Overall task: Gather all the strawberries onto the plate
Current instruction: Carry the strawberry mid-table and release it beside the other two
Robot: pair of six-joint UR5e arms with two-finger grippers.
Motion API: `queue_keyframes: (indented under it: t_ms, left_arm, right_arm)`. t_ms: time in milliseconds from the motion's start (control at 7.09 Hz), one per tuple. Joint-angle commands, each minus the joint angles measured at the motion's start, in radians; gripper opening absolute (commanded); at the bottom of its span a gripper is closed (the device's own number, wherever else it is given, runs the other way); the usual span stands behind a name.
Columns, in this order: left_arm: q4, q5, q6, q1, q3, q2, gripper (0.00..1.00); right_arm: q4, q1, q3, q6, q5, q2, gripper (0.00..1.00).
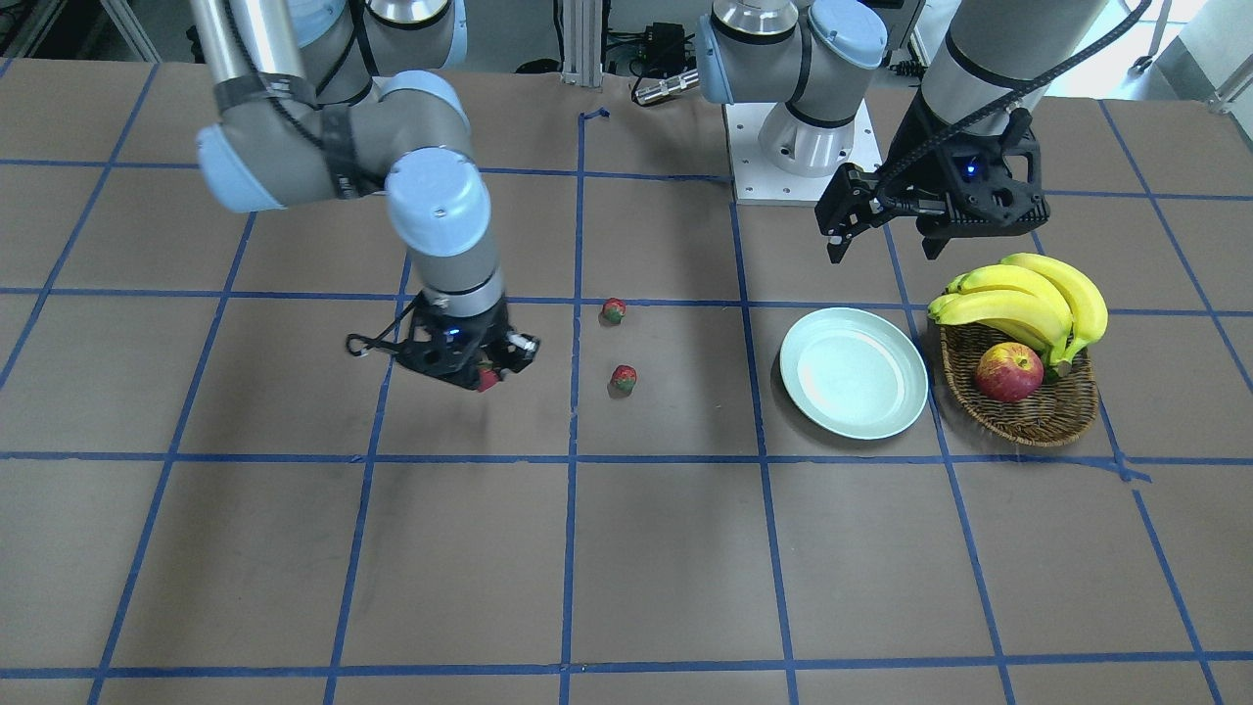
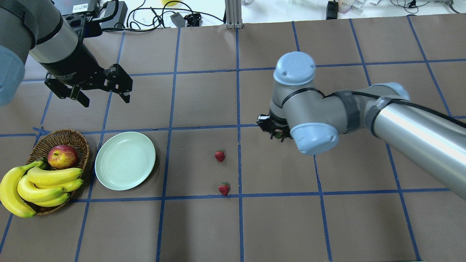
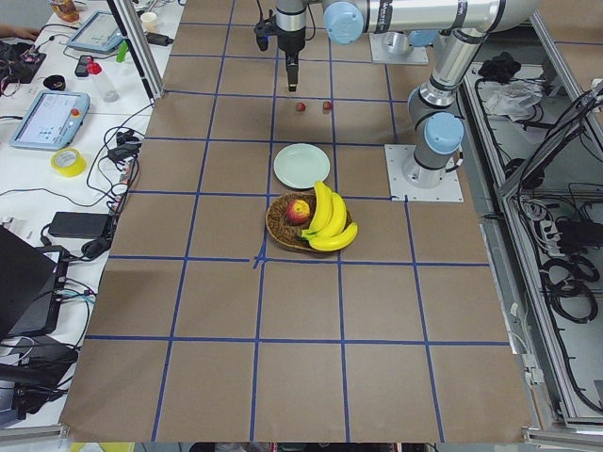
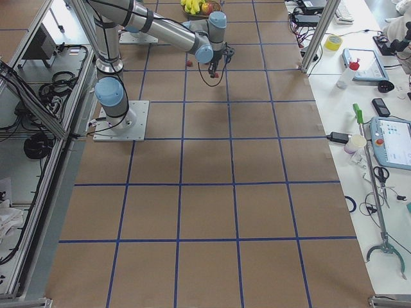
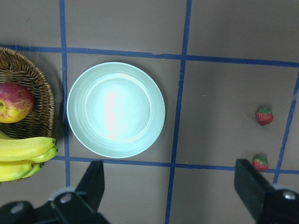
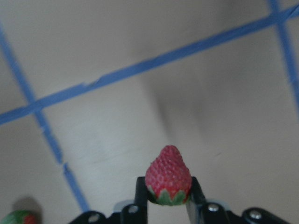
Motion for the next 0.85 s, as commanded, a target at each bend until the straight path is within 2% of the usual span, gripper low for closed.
queue_keyframes:
  t_ms: [0, 282, 565, 706]
  left_arm:
    - [0.0, 0.001, -0.012, -0.023, 0.0, -0.003, 1.0]
    - [-0.013, -0.008, -0.009, -0.03, -0.006, -0.008, 1.0]
    - [0.072, -0.001, -0.014, -0.026, -0.032, -0.025, 1.0]
    - [0.072, -0.001, -0.011, -0.026, -0.033, -0.031, 1.0]
  right_arm:
    - [-0.08, 0.235, -0.06, 0.262, 0.041, 0.076, 0.0]
    - [-0.097, 0.255, -0.097, 0.276, 0.091, 0.111, 0.0]
    - [-0.19, 0.255, -0.095, 0.259, 0.098, 0.197, 0.06]
    - [-0.194, 0.255, -0.092, 0.258, 0.096, 0.21, 0.22]
